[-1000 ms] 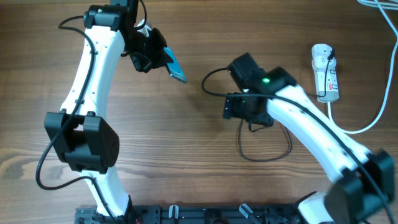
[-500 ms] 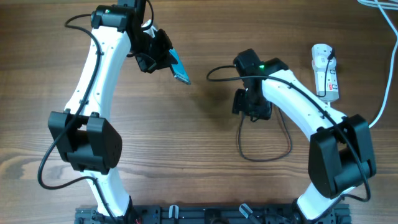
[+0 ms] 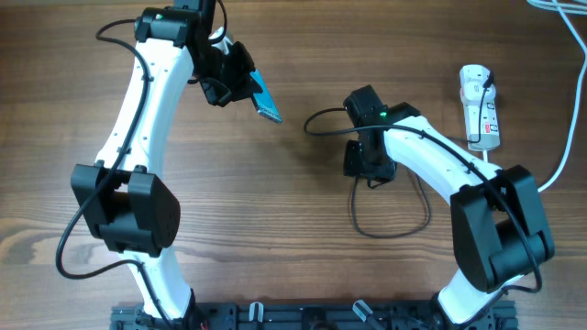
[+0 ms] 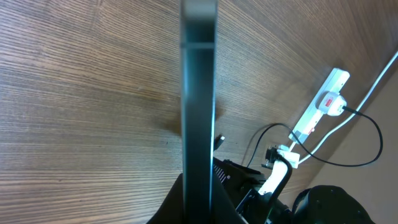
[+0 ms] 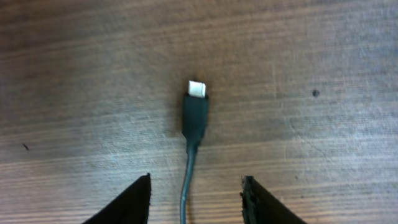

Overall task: Plug charger to phone and switch on socket
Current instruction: 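Lower the right gripper and grasp the black USB-C plug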

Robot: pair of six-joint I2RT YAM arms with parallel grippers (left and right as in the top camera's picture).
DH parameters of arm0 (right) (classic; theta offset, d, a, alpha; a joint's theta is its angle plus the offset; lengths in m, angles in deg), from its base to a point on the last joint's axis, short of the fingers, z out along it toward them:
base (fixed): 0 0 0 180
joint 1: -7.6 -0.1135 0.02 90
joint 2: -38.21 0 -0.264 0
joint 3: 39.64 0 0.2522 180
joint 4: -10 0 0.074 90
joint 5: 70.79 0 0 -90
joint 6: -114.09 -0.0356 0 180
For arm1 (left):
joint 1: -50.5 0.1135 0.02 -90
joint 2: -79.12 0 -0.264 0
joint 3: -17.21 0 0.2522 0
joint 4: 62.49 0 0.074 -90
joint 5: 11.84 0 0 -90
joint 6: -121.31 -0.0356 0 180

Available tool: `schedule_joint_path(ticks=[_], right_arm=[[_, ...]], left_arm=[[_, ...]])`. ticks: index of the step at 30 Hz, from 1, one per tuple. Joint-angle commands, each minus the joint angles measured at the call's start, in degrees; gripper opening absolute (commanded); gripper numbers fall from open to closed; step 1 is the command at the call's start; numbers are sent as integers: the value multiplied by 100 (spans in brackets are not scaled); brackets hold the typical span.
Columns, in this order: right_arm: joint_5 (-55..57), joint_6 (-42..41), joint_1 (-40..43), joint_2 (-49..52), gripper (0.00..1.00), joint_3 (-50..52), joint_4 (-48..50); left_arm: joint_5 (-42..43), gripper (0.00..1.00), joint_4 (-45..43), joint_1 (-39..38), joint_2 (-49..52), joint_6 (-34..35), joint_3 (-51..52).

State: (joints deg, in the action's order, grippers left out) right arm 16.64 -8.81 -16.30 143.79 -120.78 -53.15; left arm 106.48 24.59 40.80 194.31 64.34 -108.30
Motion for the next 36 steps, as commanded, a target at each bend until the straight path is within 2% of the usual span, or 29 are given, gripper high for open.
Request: schedule_joint_path(ticks=[1, 7, 18, 27, 29, 33, 36], right_arm=[[66, -33, -13, 94, 45, 33, 83], [76, -177, -13, 94, 42, 39, 133], [267, -177, -13, 122, 41, 39, 179], [114, -177, -13, 566, 41, 39, 223], [116, -173, -13, 614, 40, 39, 227], [101, -177, -13, 673, 29, 39, 234], [-61, -177, -13, 673, 28, 39, 225]], left_arm=[[28, 4, -20, 11, -184, -127, 0], [28, 4, -20, 11, -184, -127, 0], [28, 4, -20, 11, -184, -129, 0], [31, 4, -20, 11, -184, -127, 0], [28, 4, -22, 11, -184, -127, 0], [28, 4, -22, 11, -184, -127, 0], [31, 4, -22, 11, -184, -127, 0]])
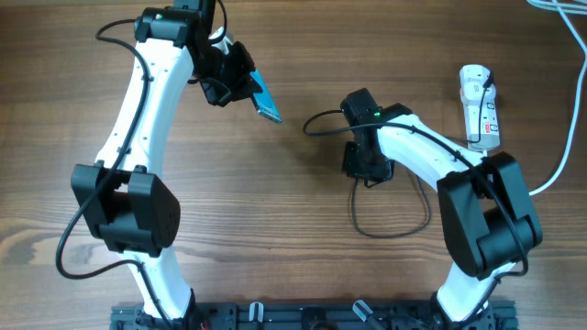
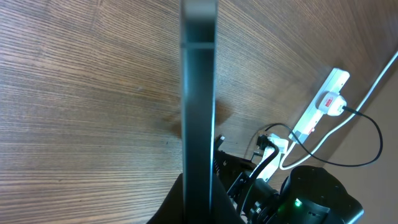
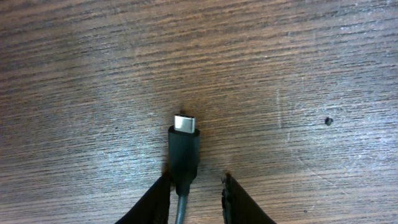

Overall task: Plug charger to phone and switch on socket
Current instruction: 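Lower the right gripper and grasp the black USB-C plug, then lift the plug with the right gripper toward the phone held by left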

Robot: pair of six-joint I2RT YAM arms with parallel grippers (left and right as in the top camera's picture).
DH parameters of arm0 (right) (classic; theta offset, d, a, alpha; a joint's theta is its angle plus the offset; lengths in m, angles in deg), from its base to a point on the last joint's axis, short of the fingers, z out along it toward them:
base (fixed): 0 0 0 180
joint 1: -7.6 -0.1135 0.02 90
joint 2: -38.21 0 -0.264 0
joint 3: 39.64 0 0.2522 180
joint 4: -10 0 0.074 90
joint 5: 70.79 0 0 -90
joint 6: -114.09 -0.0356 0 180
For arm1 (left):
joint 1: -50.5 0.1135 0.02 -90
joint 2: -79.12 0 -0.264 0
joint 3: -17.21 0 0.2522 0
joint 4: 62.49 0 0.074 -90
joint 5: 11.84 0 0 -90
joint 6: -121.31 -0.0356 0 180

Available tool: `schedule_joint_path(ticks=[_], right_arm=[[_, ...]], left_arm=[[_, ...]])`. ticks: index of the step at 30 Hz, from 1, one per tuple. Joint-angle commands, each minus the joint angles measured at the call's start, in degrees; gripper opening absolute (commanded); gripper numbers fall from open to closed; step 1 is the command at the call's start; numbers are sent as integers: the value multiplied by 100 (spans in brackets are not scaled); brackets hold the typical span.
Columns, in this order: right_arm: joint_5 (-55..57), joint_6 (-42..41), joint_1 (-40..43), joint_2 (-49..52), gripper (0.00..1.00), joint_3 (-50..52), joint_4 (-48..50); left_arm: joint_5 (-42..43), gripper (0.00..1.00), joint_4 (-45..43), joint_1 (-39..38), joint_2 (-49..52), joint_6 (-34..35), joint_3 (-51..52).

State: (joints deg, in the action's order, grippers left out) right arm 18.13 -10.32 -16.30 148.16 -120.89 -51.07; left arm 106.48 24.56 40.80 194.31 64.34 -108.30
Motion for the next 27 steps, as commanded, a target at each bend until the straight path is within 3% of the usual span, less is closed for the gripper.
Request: schedule_joint_path(ticks=[1, 8, 27], right_arm=[[-271, -26, -13, 236, 28, 50, 13], [-435, -26, -13, 236, 28, 50, -9], [-304, -26, -13, 236, 15, 50, 57]], left_arm=[[28, 4, -20, 11, -184, -127, 0], [28, 4, -20, 11, -184, -127, 0], [31, 4, -17, 11, -184, -127, 0]])
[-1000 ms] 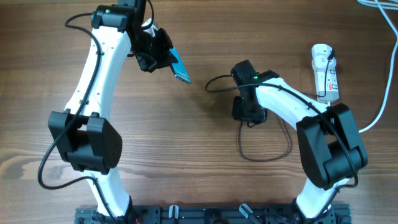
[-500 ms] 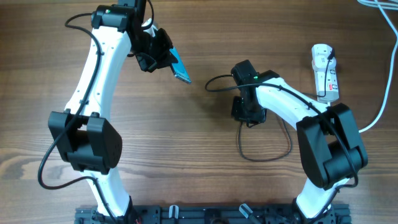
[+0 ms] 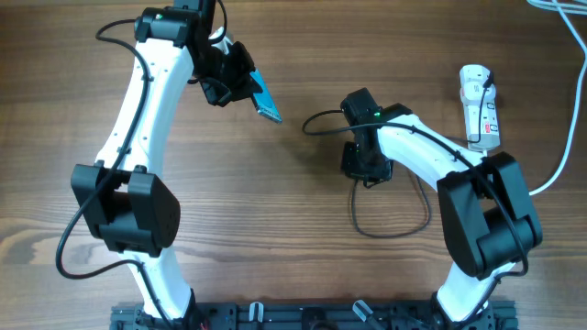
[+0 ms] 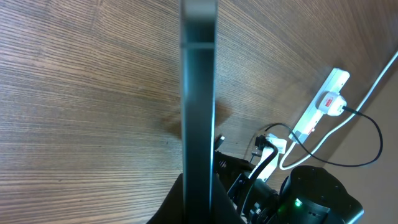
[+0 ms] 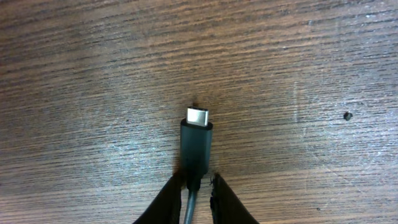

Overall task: Plug charger to phone and switch on socket
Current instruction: 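Lift the plug with the right gripper toward the phone held by left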

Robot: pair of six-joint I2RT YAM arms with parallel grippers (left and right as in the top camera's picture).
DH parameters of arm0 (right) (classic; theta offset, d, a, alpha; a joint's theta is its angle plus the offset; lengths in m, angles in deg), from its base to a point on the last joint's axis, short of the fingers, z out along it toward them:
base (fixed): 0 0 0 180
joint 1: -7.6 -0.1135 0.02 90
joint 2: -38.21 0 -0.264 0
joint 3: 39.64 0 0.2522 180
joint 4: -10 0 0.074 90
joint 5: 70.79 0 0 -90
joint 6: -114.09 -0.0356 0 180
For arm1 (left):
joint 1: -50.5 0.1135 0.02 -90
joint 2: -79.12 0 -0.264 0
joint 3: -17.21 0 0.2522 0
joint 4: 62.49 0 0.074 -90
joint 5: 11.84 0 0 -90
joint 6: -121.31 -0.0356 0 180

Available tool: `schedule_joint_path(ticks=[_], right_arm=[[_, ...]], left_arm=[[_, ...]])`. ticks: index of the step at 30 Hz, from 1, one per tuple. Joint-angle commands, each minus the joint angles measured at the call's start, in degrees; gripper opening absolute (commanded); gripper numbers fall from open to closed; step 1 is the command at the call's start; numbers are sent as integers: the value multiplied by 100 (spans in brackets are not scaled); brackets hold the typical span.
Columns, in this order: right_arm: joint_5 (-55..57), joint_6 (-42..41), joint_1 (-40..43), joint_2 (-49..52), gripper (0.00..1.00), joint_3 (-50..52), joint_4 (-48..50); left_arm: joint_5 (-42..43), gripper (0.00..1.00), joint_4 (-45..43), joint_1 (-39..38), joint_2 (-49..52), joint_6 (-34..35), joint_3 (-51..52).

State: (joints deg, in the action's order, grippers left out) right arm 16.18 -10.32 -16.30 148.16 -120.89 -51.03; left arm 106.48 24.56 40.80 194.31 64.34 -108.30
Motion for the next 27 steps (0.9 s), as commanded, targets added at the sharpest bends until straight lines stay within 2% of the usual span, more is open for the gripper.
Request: schedule_joint_path(ticks=[1, 6, 7, 13, 16, 20, 24, 27], right_arm=[[-109, -26, -13, 236, 13, 50, 55], [-111, -7, -13, 236, 9, 50, 66], [-109, 0, -13, 236, 5, 48, 68], [-271, 177, -2, 164, 4, -92, 90], [-570, 492, 13, -118, 4, -236, -9], [-1128, 944, 31, -885, 4, -280, -170], [-1283, 1062, 28, -1888, 4, -280, -535], [-1508, 1204, 28, -2649, 4, -280, -765]], left_arm=[[31, 4, -17, 11, -184, -127, 0], [31, 4, -17, 11, -184, -127, 0], [31, 4, -17, 11, -184, -127, 0], [267, 4, -76, 11, -184, -319, 0], [1370, 4, -428, 11, -186, -1189, 0], [2863, 4, -1121, 17, -186, -1716, 0], [4116, 4, -2011, 17, -186, -1781, 0], [4586, 4, -2623, 15, -186, -1563, 0]])
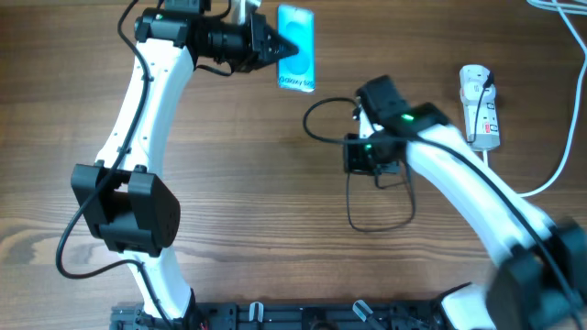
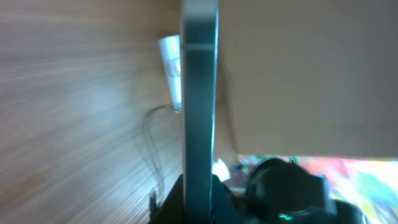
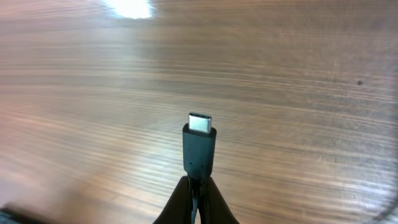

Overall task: Plug charger to phone and switch on socket
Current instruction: 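Lift the plug with the right gripper toward the phone held by left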

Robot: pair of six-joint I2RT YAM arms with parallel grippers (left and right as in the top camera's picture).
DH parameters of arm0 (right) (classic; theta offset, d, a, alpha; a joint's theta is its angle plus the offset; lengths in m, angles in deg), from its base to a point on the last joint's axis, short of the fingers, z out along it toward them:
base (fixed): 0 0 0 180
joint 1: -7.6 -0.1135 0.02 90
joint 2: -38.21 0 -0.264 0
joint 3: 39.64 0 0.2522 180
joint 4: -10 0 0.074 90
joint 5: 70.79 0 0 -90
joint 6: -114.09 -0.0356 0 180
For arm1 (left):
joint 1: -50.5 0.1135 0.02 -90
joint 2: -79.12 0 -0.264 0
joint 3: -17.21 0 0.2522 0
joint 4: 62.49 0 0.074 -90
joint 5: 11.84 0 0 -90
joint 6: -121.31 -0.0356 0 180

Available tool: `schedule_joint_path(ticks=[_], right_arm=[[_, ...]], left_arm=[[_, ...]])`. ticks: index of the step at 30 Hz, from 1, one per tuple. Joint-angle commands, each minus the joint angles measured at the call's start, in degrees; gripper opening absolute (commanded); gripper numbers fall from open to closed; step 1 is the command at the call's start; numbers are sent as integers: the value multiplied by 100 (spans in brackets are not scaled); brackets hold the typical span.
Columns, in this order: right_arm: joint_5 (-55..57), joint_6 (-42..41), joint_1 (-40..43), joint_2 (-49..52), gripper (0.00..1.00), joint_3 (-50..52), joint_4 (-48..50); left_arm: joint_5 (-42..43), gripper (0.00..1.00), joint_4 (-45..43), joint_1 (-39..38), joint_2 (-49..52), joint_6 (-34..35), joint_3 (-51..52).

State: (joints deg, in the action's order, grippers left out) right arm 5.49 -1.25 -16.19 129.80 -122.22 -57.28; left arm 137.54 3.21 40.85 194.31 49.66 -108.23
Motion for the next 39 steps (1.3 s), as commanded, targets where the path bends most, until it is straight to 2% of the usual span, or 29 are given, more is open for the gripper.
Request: schedule_joint_path(ticks=[1, 4, 9, 12, 17, 22, 31, 39], right_arm=[[-592, 415, 15, -1217, 4, -146, -267], [-568, 433, -59, -1786, 4, -146, -474], [-542, 254, -116, -2452, 4, -146, -533], [-284, -37, -116, -2586, 4, -146, -608], [81, -208, -116, -2538, 5, -142, -769], [120, -332, -116, -2448, 5, -142, -623], [-308, -334, -116, -2006, 4, -142, -452], [-310, -328, -114, -1921, 4, -168, -205]], left_arm=[[1482, 4, -658, 7, -186, 129, -7], [1622, 4, -678, -61, -186, 87, -7], [1598, 4, -673, -439, -186, -391, -7], [1143, 4, -627, -750, -186, -466, -7], [210, 4, -601, -1220, -186, -413, -7], [-544, 4, -719, -1521, -186, 79, -7], [-627, 4, -973, -1744, -186, 468, -7], [-627, 4, -883, -1762, -186, 192, -7]])
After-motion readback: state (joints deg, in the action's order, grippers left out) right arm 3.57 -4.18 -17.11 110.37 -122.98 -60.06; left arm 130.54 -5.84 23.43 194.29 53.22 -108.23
